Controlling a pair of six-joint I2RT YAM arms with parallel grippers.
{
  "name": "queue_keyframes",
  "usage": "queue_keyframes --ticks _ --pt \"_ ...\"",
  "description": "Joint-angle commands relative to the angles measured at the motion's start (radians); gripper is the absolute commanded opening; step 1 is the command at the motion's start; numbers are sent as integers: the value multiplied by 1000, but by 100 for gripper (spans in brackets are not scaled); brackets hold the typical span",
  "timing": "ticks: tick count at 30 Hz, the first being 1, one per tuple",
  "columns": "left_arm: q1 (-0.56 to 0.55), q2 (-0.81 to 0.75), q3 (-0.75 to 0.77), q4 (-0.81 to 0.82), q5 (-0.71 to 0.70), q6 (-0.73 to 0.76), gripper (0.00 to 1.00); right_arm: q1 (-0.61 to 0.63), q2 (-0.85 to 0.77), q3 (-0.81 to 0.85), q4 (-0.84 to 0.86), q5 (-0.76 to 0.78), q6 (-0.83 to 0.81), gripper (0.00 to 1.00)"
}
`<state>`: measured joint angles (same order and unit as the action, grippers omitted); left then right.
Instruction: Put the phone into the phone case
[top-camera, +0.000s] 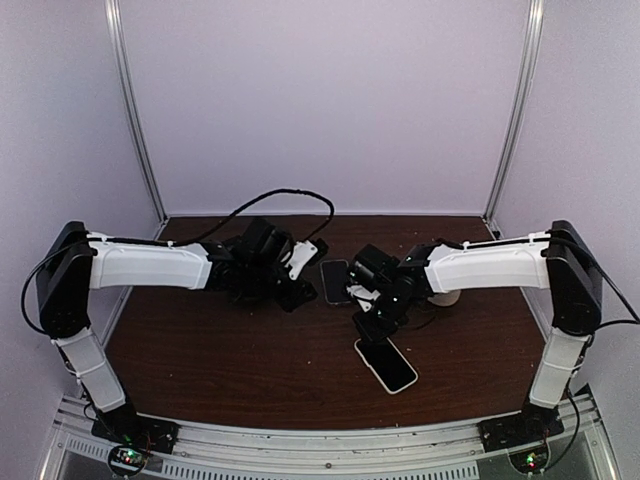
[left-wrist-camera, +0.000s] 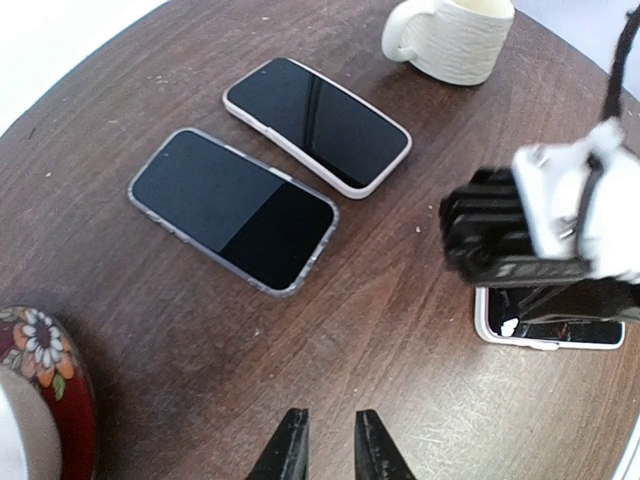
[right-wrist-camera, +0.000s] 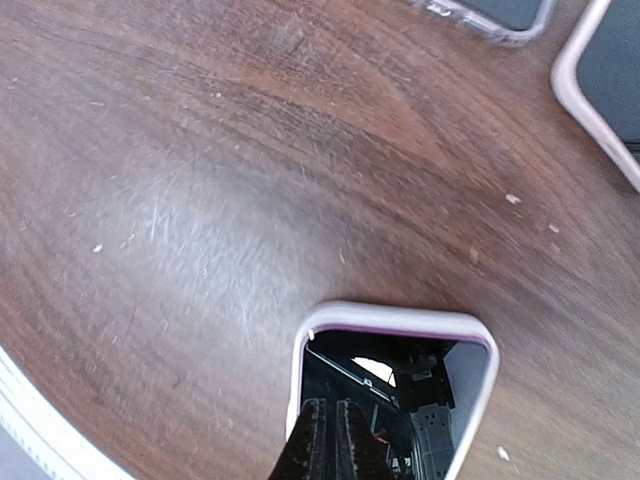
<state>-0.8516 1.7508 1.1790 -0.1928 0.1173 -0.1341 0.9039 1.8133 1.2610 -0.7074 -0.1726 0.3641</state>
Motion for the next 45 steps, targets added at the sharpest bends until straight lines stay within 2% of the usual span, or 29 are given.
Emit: queue_keyframes --ticks 1,5,10,12,16,18,20,23,25,26,28,31,33,35,38,43,45 --pt "25 -56 -36 -2 -51 -20 21 4 83 27 -4 -10 -14 8" --pt "31 -70 -48 -1 -66 -19 21 3 132 18 -6 -13 -17 5" --pt "33 -78 -50 -5 -70 -12 21 11 273 36 -199 84 -28 3" --pt "33 -79 -47 -10 -80 -3 21 28 318 6 -223 87 -32 1" --pt "38 -80 -40 -31 -98 10 21 36 304 -79 -172 46 -13 2" --pt "43 -85 -37 -36 -97 7 21 36 256 -61 -171 31 -20 7" --pt "45 -89 -30 -41 -95 9 21 39 182 -5 -170 12 -36 18" --pt "45 -98 0 -84 -101 10 21 45 65 92 -170 -4 -63 45" --pt "46 -107 25 -138 -102 8 22 46 -14 120 -155 18 -70 94" --pt "46 -115 36 -168 -129 6 23 44 -49 119 -152 53 -66 99" --pt "47 -141 51 -233 -158 2 27 32 -116 99 -168 152 -50 99" --pt "52 -203 51 -303 -192 -2 54 -5 -165 29 -195 207 -18 100" --pt "56 -257 38 -336 -211 1 73 -11 -184 -30 -166 179 16 99" --pt "59 -295 27 -356 -222 8 86 -11 -184 -82 -129 113 44 100" --pt "62 -332 15 -383 -231 12 93 -11 -169 -138 -86 64 88 99" --pt "68 -352 -6 -425 -217 27 97 -39 -203 -226 23 68 130 100" --pt "73 -350 -8 -443 -232 45 97 -59 -205 -236 63 86 119 91"
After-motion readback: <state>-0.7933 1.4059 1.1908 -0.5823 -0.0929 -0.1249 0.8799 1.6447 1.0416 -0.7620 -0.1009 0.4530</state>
